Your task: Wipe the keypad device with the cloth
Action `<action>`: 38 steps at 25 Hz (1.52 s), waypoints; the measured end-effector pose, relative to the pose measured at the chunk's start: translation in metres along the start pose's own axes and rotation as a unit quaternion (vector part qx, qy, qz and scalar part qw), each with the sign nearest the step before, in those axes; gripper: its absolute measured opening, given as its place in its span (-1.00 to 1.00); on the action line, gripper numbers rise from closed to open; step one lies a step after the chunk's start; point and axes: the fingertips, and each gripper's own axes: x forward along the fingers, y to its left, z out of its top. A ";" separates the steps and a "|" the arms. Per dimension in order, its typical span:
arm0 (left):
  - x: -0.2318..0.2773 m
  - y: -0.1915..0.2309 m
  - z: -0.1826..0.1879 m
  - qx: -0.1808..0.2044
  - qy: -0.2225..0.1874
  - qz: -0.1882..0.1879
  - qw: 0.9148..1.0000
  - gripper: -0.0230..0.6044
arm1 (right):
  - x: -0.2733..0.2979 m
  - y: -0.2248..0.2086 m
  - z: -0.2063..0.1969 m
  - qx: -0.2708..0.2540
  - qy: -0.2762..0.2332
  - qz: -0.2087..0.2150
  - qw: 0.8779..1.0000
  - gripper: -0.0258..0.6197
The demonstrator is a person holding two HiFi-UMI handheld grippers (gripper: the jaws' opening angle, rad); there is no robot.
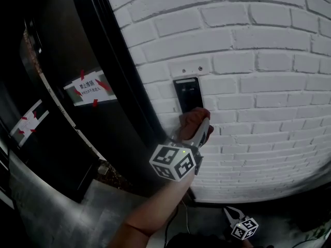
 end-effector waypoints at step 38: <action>-0.448 -0.110 -0.280 -0.155 0.261 -0.070 0.950 -0.51 | -0.056 0.216 -0.124 -0.070 0.099 0.062 0.991 -0.92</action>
